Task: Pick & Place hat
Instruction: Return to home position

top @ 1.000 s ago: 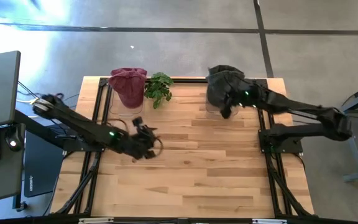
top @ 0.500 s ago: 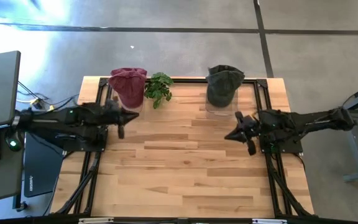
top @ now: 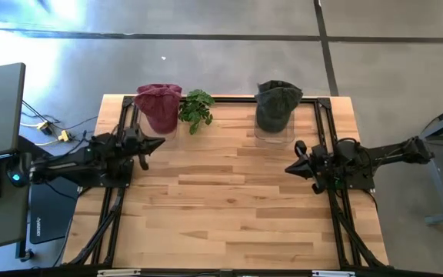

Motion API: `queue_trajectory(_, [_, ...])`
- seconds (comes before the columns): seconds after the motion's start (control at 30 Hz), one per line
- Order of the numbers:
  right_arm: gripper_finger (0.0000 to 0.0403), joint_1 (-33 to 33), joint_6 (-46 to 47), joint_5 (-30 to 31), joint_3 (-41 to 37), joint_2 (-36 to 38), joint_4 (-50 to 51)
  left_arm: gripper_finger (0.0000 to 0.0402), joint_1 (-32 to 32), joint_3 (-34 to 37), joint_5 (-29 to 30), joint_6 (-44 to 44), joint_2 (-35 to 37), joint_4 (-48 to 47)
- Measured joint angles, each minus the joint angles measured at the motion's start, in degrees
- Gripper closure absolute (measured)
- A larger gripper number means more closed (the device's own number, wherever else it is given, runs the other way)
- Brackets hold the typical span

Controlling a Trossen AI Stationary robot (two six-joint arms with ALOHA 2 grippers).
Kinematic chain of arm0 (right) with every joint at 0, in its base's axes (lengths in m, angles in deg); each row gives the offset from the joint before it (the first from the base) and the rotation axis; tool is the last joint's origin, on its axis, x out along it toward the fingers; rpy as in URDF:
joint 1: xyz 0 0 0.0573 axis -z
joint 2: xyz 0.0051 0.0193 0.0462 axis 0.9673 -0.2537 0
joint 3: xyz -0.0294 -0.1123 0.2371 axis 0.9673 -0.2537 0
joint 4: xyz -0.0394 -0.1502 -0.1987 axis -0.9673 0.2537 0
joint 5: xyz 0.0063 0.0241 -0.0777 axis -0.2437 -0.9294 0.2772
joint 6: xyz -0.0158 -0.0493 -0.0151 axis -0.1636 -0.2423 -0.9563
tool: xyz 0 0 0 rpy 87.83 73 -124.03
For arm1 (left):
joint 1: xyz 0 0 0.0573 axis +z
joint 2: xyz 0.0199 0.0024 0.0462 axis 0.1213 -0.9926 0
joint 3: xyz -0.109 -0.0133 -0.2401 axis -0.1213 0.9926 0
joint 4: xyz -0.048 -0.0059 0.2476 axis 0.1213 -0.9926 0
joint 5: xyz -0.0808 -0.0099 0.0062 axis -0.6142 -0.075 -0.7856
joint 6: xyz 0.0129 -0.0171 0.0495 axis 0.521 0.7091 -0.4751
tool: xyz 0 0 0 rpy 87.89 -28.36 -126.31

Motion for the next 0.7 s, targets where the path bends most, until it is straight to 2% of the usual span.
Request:
queue_trajectory(0.2, [0.0399,0.00,0.27,0.69,-1.71,0.52,-0.48,0.0401,0.00,8.14,-2.01,1.43,-0.48,9.67])
queue_trajectory(0.3, [0.0398,0.00,0.01,2.08,-2.02,0.55,-0.76,0.0402,0.00,9.02,-3.96,0.30,-0.46,13.58])
queue_trajectory(0.43, [0.0401,0.54,0.01,4.48,-2.02,2.26,0.87,0.0401,0.01,9.24,-0.95,-1.99,-0.61,12.56])
queue_trajectory(0.53, [0.0401,1.57,-0.50,5.14,-2.02,6.17,4.82,0.0401,-0.02,9.26,-1.42,-1.92,-0.55,12.32])
queue_trajectory(0.7, [0.0402,3.38,-4.20,12.67,-2.02,17.66,15.56,0.0401,-0.02,9.30,-3.86,-1.70,-0.55,11.87])
